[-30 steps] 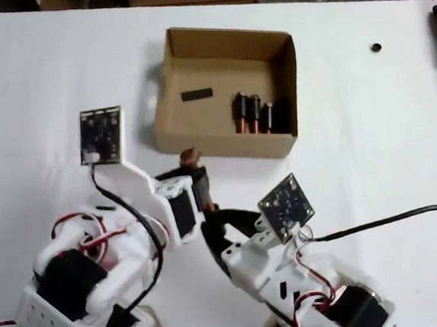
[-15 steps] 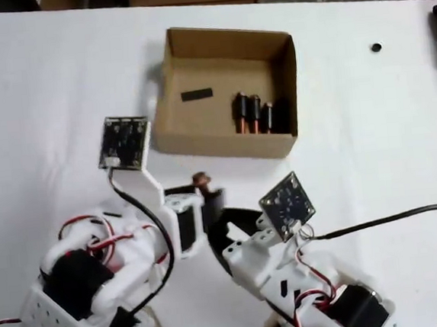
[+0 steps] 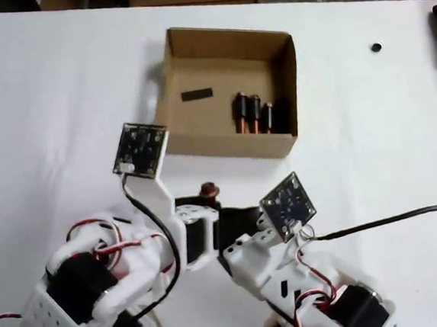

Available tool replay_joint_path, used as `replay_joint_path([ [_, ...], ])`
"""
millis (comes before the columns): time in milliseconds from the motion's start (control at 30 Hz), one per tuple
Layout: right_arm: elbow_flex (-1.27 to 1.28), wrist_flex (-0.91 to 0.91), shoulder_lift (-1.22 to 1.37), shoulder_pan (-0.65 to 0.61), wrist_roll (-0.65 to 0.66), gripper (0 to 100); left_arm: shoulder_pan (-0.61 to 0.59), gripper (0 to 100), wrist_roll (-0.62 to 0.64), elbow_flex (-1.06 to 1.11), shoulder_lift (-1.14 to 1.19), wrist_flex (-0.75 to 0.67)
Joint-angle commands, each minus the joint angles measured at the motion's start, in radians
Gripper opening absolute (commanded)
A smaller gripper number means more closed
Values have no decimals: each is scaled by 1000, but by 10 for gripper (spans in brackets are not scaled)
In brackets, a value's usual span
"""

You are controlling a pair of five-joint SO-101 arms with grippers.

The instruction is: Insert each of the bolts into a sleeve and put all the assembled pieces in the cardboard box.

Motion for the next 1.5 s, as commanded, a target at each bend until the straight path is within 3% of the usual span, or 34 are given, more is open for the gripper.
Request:
replay_joint_path([
  [0,-72,-25,-13,41,9,19,32,317,3,13,2,3],
  [300,-127,-61,-13,156,11,19,81,317,-21,16,-2,5],
  [433,-149,-51,-13,177,11,19,6,317,-35,-28,-3,-6],
  [600,-146,2,-13,188,11,19,-138,313,-130,-274,-3,-78],
  [833,-146,38,-13,208,9,19,-176,312,-175,-469,-3,-89],
  [933,-146,39,-12,305,11,19,-245,210,-175,-469,-2,-68],
  [1000,-153,38,-10,361,31,19,-319,41,-176,-443,0,-49],
  [1033,-161,38,-1,381,57,19,-358,2,-176,-418,-2,-41],
  [1100,-207,28,51,412,97,19,-419,48,-195,-363,-2,-12],
  [1267,-427,-58,337,467,117,19,-496,20,-391,-140,-3,6],
  [1467,-766,-74,799,464,117,19,-585,21,-476,170,-3,-84],
])
